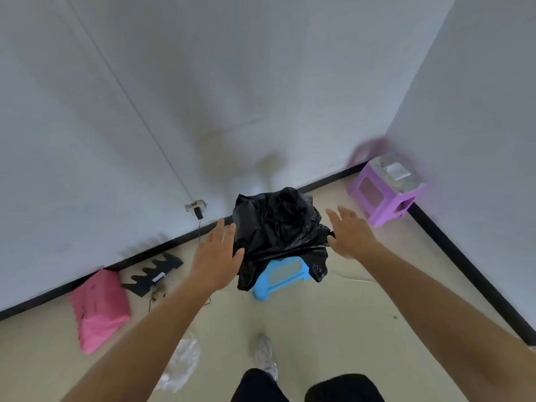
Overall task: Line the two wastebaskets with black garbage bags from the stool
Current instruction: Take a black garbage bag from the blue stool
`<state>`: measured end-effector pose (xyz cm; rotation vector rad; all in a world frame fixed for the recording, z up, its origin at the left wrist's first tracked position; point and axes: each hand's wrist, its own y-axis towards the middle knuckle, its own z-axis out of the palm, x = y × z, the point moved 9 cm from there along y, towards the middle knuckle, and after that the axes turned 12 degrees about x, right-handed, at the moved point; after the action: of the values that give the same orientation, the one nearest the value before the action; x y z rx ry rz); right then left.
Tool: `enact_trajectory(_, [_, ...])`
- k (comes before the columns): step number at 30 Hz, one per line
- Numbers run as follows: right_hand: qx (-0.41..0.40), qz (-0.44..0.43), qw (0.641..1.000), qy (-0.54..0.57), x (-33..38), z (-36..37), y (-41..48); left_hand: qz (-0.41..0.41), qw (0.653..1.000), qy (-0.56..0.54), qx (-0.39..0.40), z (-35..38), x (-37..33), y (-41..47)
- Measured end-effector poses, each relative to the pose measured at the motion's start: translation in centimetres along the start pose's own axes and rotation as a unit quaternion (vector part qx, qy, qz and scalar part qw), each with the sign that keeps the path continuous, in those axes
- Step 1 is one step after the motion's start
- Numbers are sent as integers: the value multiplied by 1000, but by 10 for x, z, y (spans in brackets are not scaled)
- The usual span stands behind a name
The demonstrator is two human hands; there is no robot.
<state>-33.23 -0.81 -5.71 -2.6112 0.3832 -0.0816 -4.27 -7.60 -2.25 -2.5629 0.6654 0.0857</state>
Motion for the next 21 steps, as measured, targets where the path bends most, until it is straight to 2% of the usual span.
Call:
enact_trajectory(4, [82, 6, 995, 50, 12, 33, 63, -1, 999, 13, 53, 29, 19, 75])
enact_trajectory(8, [150, -15, 986, 67, 29, 96, 115, -21, 995, -30, 93, 98, 27, 134])
enact_trajectory(13, [94, -66, 993, 32, 45, 184, 177, -59, 995, -18, 77, 207, 32, 191])
enact_trajectory(16, [80, -74, 992, 57, 48, 228, 200, -93, 993, -16, 72, 260, 37, 211])
enact_trajectory(18, [67, -73, 993, 71, 47, 246, 210, -100, 993, 0, 67, 279, 39, 219])
enact_trajectory(21, [24, -88, 993, 80, 46, 245, 215, -92, 995, 23, 16, 276, 42, 223])
